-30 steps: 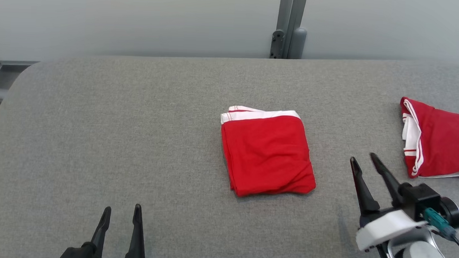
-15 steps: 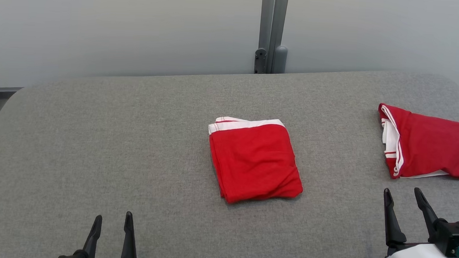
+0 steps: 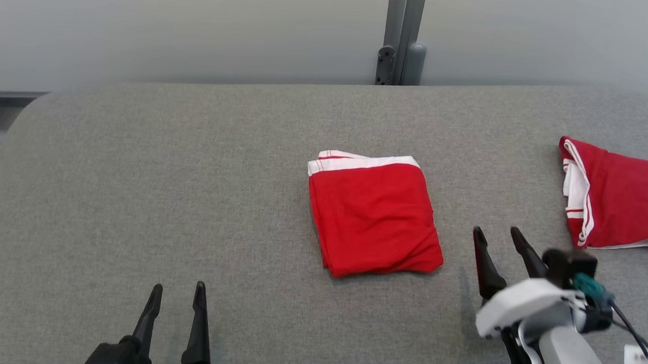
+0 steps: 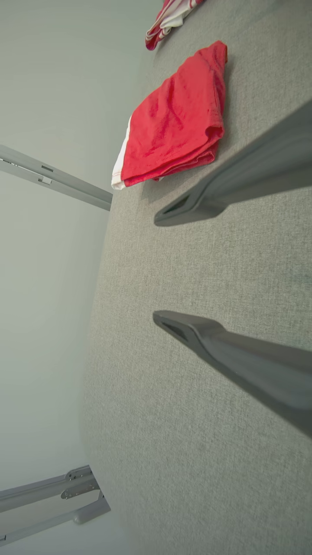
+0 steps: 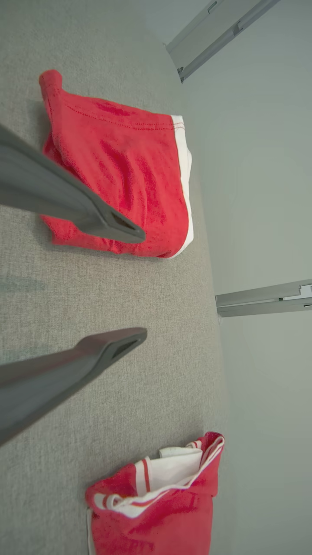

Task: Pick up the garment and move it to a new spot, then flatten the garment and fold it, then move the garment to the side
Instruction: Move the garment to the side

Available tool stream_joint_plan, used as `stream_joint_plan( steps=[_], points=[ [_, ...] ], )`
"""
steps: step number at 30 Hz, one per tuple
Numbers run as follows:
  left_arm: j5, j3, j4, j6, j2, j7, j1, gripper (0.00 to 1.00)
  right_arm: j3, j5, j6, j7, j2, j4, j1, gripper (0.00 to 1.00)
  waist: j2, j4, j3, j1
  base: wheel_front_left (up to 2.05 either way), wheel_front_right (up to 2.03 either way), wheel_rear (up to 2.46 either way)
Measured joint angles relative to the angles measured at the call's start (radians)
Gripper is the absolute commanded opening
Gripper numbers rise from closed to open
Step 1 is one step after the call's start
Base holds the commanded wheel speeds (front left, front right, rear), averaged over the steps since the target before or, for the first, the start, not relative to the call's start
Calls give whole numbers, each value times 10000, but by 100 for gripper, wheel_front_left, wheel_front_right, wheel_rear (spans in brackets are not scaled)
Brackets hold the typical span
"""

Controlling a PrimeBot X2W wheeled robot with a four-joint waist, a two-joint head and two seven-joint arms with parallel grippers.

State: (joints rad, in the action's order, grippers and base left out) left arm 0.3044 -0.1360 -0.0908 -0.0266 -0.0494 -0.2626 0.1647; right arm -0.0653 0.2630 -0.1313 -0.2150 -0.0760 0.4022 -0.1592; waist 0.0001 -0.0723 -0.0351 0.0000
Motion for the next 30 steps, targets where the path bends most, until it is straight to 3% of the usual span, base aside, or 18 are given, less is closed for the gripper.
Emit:
stream_joint_plan(
  steps=[4, 8, 14, 15, 22, 30],
  points=[
    [-2, -261, -61, -84, 2, 0, -370, 100, -533, 1045, 0, 1603, 113, 1164, -1788, 100, 0, -178, -421, 0, 0, 0, 0],
    [29, -460, -140, -90, 0, 0, -709, 100, -476, 1154, 4, 2861, 102, 2529, -2953, 100, 0, -512, -706, 0, 0, 0, 0],
    [109, -681, -140, -69, 0, 0, -940, 100, -516, 1252, 8, 3682, 161, 4067, -4007, 100, 0, -1107, -1022, 0, 0, 0, 0],
    [115, -702, -140, -42, -2, 0, -953, 100, -635, 1331, 8, 3726, 178, 4197, -4098, 0, 0, -1178, -1086, 0, 0, 0, 0],
    [242, -573, 21, 86, -2, 0, -935, 100, -1175, 2228, -2, 3730, -6, 4201, -4621, 0, 0, -1060, -1432, 0, 0, 0, 0],
    [-109, -514, 130, -157, 0, 0, -1459, 100, -1503, 3028, 0, 4706, -2266, 2621, -5087, 0, 0, 139, -1762, 0, 0, 0, 0]
  ],
)
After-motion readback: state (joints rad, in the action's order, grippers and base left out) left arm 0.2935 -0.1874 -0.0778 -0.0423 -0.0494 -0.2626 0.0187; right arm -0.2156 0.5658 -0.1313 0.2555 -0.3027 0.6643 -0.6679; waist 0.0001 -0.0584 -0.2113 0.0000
